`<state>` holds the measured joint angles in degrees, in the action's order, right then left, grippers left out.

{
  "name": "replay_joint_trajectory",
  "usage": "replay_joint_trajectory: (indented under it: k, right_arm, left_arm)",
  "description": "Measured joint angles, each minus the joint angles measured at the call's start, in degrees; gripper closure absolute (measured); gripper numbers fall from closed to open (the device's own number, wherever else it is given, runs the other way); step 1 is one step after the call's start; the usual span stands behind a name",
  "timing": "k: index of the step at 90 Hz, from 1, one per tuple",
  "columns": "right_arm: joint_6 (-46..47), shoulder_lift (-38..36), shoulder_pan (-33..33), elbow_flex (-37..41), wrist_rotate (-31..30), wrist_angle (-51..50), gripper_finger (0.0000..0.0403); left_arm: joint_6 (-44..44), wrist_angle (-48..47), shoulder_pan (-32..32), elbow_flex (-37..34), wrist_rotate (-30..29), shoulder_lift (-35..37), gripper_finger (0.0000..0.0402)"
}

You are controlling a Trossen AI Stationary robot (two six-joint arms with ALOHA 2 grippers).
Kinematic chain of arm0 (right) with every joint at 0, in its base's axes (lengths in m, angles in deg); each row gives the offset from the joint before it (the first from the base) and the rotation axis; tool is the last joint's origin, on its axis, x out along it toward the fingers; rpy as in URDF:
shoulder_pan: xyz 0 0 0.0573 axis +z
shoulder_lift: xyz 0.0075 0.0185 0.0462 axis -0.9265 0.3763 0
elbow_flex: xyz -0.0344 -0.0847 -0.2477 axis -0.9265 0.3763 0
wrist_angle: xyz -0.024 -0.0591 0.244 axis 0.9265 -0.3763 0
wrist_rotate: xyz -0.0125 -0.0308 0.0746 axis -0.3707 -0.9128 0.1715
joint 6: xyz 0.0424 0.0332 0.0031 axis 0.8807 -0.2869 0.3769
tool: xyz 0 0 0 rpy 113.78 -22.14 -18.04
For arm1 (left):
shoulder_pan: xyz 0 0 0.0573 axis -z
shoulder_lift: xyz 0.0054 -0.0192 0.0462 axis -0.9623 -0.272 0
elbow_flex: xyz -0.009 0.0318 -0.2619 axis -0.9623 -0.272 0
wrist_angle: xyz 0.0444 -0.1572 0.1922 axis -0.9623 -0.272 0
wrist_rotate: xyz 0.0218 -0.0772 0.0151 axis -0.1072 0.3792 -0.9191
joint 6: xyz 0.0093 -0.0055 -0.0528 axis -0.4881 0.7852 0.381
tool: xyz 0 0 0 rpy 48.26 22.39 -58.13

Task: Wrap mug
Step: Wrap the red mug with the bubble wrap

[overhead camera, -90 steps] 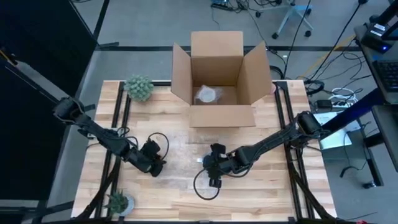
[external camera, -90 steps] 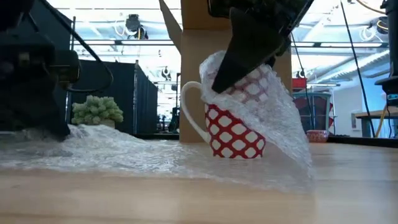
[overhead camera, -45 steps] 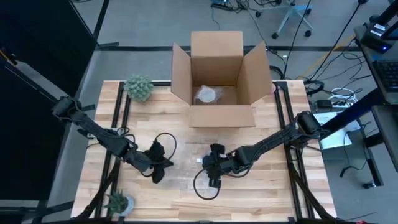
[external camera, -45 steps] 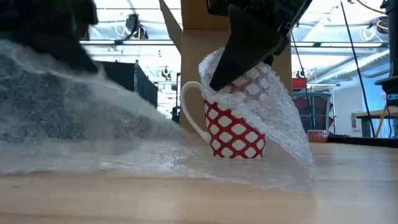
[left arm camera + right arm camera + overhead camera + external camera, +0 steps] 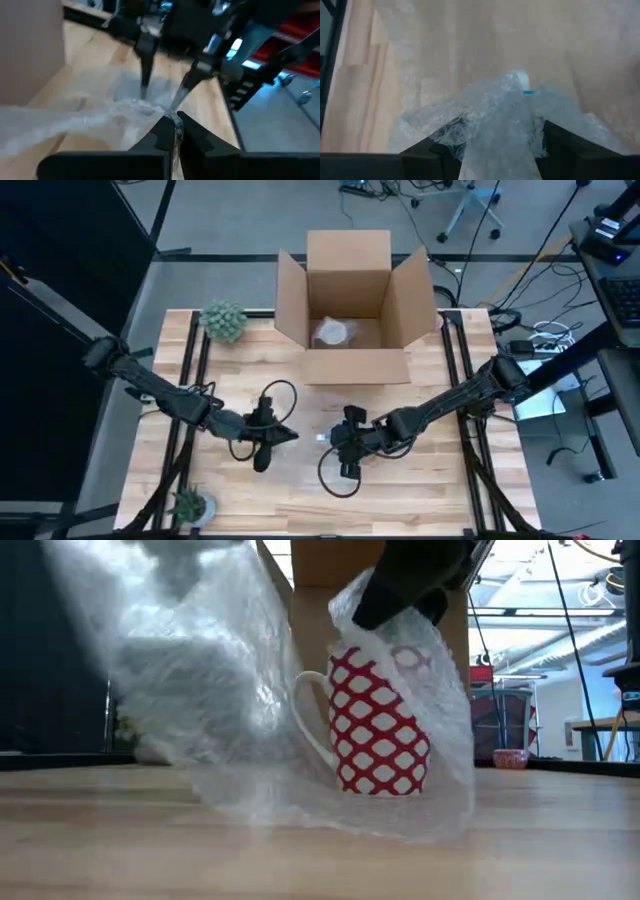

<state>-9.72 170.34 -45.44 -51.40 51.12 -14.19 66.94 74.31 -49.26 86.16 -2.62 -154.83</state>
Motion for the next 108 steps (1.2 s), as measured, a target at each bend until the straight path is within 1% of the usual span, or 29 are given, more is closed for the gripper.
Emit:
replay_joint_trajectory:
  k: [19,27,31,45,59,70,84,94,101,108]
  right_arm:
    - [0.1,3.0,-0.6,0.0,0.2,-0.1,0.0218]
    - [0.7,3.3,-1.1,0.0,0.2,0.0,0.0218]
    - [1.2,3.3,-1.3,0.0,0.1,-0.1,0.0218]
    - [1.1,3.3,-1.5,0.0,-0.1,0.8,0.0218]
    - [1.1,3.3,-1.5,0.0,-0.1,1.1,0.0218]
    - [1.1,3.3,-1.5,0.0,0.0,1.1,0.0218]
    - [1.4,2.5,-1.5,0.0,0.2,0.8,0.0218]
    - [1.6,1.6,-1.4,-2.3,0.3,-3.7,0.0218]
    - [1.6,1.0,-1.3,-5.2,0.7,-9.6,0.0218]
    - [1.8,0.9,-1.3,-8.8,2.9,-16.3,0.0218]
  left_arm:
    - [-1.9,14.7,-3.4,0.0,7.9,-8.6,0.0401]
    - [-1.9,19.6,-5.0,0.1,10.3,-12.6,0.0401]
    - [-1.9,20.6,-5.8,0.7,11.3,-14.6,0.0401]
    - [-4.3,20.4,-7.8,4.5,14.3,-21.8,0.0401]
    - [-5.5,19.9,-9.3,8.2,16.0,-27.8,0.0401]
    - [-5.7,17.6,-10.5,9.1,16.0,-29.9,0.0401]
    - [-4.4,15.7,-11.3,9.4,16.0,-30.3,0.0401]
    - [-4.3,15.4,-11.4,9.4,15.9,-30.3,0.0401]
    - [-4.3,15.2,-11.4,9.4,15.9,-30.3,0.0401]
    - [-4.3,15.2,-11.4,9.3,15.9,-30.3,0.0401]
